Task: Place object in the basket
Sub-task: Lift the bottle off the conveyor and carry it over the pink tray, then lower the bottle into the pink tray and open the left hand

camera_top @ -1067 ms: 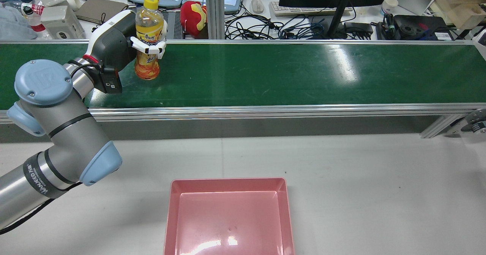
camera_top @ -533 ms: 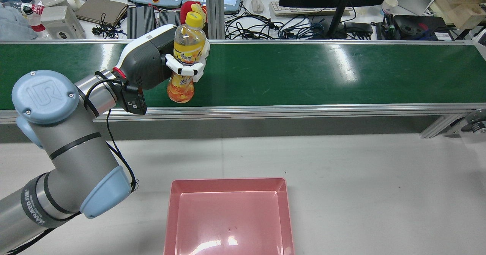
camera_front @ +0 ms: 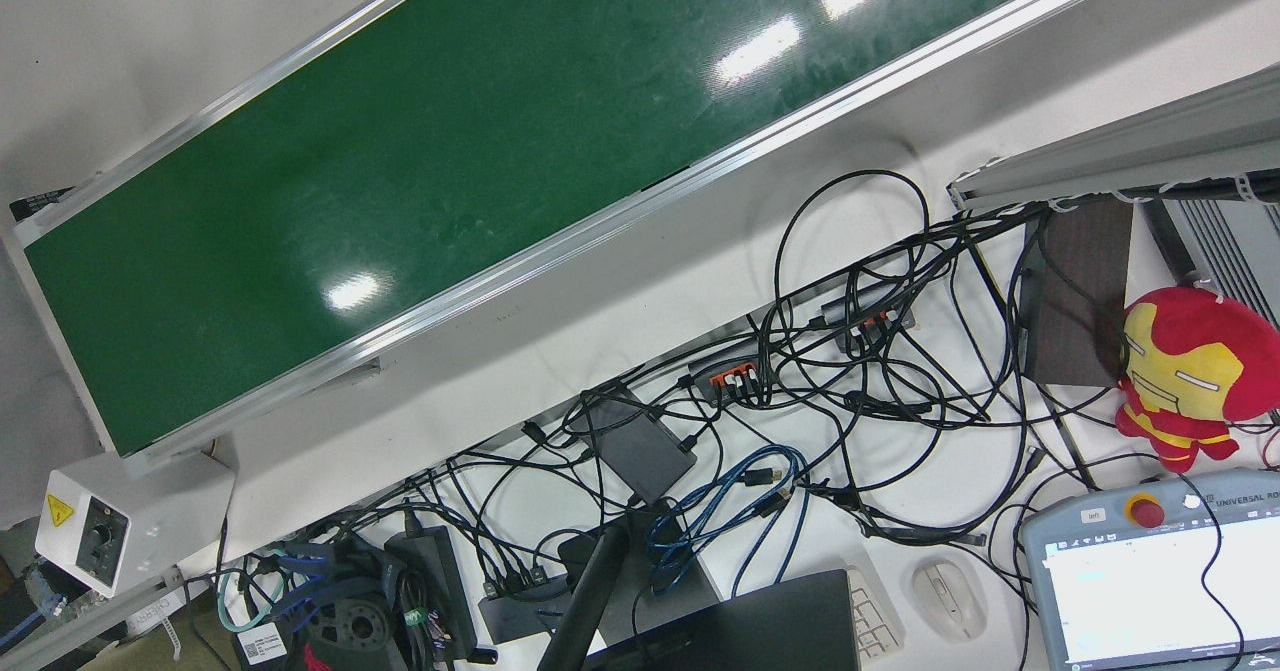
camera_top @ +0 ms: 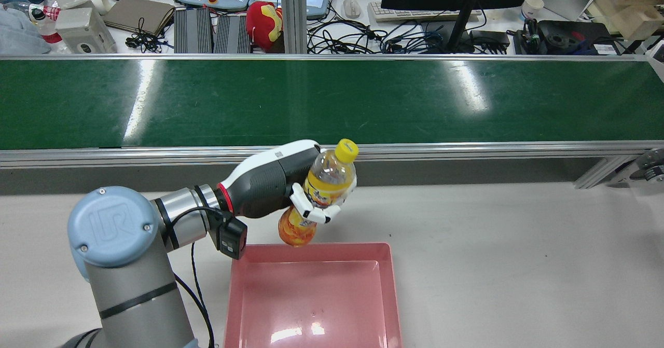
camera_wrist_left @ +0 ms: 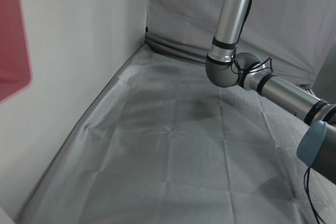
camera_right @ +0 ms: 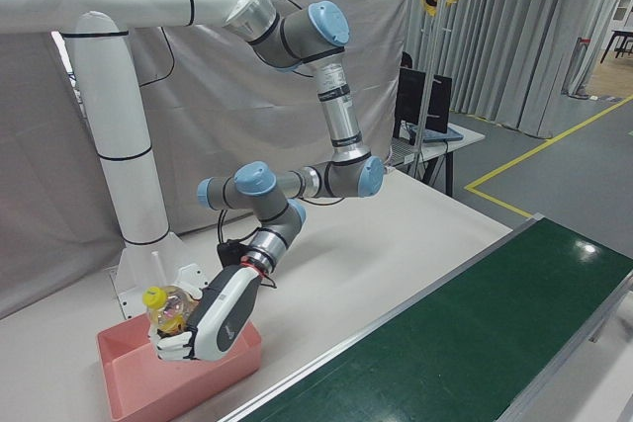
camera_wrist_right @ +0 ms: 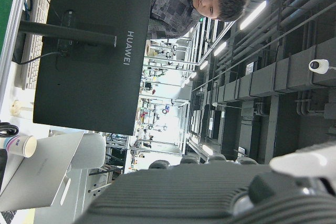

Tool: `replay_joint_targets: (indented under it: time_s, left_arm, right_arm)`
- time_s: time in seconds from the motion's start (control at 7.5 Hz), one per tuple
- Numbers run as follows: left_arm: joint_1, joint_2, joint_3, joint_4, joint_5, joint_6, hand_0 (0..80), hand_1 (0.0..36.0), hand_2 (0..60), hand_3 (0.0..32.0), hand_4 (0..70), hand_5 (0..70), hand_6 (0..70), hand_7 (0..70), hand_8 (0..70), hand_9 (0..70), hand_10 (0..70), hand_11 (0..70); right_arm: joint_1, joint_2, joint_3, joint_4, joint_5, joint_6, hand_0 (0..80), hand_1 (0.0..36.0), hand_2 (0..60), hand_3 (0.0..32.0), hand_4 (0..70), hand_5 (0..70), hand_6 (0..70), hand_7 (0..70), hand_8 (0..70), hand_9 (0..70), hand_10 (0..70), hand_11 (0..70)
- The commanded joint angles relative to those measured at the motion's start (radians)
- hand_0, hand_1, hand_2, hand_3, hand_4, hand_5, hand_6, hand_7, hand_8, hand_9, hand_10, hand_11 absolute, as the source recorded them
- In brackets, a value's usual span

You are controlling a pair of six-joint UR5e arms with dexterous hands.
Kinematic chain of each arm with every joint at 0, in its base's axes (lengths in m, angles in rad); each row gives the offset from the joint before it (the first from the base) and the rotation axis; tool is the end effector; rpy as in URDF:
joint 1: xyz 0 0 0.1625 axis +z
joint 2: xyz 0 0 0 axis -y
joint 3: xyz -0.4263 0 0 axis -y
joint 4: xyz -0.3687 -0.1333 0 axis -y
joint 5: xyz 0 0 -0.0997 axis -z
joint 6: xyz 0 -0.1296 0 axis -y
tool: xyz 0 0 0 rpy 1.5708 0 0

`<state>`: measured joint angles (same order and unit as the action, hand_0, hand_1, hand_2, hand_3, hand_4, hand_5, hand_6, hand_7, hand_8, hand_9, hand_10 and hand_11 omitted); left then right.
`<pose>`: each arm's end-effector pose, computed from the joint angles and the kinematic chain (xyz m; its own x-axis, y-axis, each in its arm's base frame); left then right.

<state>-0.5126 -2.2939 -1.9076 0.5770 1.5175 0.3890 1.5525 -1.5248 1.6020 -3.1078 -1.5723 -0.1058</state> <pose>0.4744 -0.4279 0.1887 -0.6447 -0.6974 -0.3130 -0.1731 0.5320 -0.8289 0.1234 -0.5294 0.6446 -0.9944 0.0080 0.1051 -0.1036 0.1122 -0.9883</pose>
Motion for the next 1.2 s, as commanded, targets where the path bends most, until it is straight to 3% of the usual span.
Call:
replay_joint_targets:
  time_s: [0.0,0.13,0.27,0.4,0.53,0.67,0.8,1.07]
  left_arm:
    - [0.109,0.002,-0.002,0.044,0.003,0.067,58.6,31.8,60.0,0.0,70.0,70.0,70.0,69.5,70.0,70.0,59.0,70.0]
    - [0.109,0.057,-0.004,0.043,0.004,0.071,59.3,26.5,60.0,0.0,70.0,70.0,64.9,61.3,70.0,70.0,53.8,70.0]
    - [0.112,0.13,-0.01,0.011,0.004,0.071,58.3,13.6,16.4,0.0,70.0,70.0,33.7,37.8,44.5,58.3,41.9,59.3]
    - [0.121,0.221,-0.065,-0.003,0.004,0.073,57.9,12.5,0.0,0.0,33.8,51.1,9.3,17.2,16.6,24.0,26.8,40.4]
    - [0.137,0.3,-0.126,-0.014,0.003,0.077,58.5,11.2,0.0,0.0,21.6,46.3,3.2,10.1,8.8,13.1,19.6,30.3]
    - [0.137,0.307,-0.14,-0.014,0.004,0.076,58.6,11.5,0.0,0.0,16.5,39.1,0.9,8.1,5.3,7.7,15.8,25.1]
    - [0.137,0.304,-0.171,0.001,0.006,0.074,61.3,14.1,0.0,0.0,11.8,27.1,0.0,6.6,0.2,0.2,12.0,19.8]
    - [0.137,0.286,-0.243,0.058,0.004,0.067,65.5,16.1,0.0,0.0,8.7,26.9,0.0,5.9,0.0,0.0,9.8,16.9]
  right_arm:
    - [0.0,0.0,-0.002,0.0,0.0,0.0,0.0,0.0,0.0,0.0,0.0,0.0,0.0,0.0,0.0,0.0,0.0,0.0]
    - [0.0,0.0,-0.002,0.0,0.0,0.0,0.0,0.0,0.0,0.0,0.0,0.0,0.0,0.0,0.0,0.0,0.0,0.0]
    - [0.0,0.0,-0.002,0.0,0.0,0.0,0.0,0.0,0.0,0.0,0.0,0.0,0.0,0.0,0.0,0.0,0.0,0.0]
    - [0.0,0.0,-0.002,0.0,0.0,0.0,0.0,0.0,0.0,0.0,0.0,0.0,0.0,0.0,0.0,0.0,0.0,0.0]
    - [0.0,0.0,-0.002,0.0,0.0,0.0,0.0,0.0,0.0,0.0,0.0,0.0,0.0,0.0,0.0,0.0,0.0,0.0]
    - [0.0,0.0,-0.002,0.0,0.0,0.0,0.0,0.0,0.0,0.0,0.0,0.0,0.0,0.0,0.0,0.0,0.0,0.0]
    - [0.0,0.0,-0.002,0.0,0.0,0.0,0.0,0.0,0.0,0.0,0.0,0.0,0.0,0.0,0.0,0.0,0.0,0.0]
    - [0.0,0.0,-0.002,0.0,0.0,0.0,0.0,0.0,0.0,0.0,0.0,0.0,0.0,0.0,0.0,0.0,0.0,0.0]
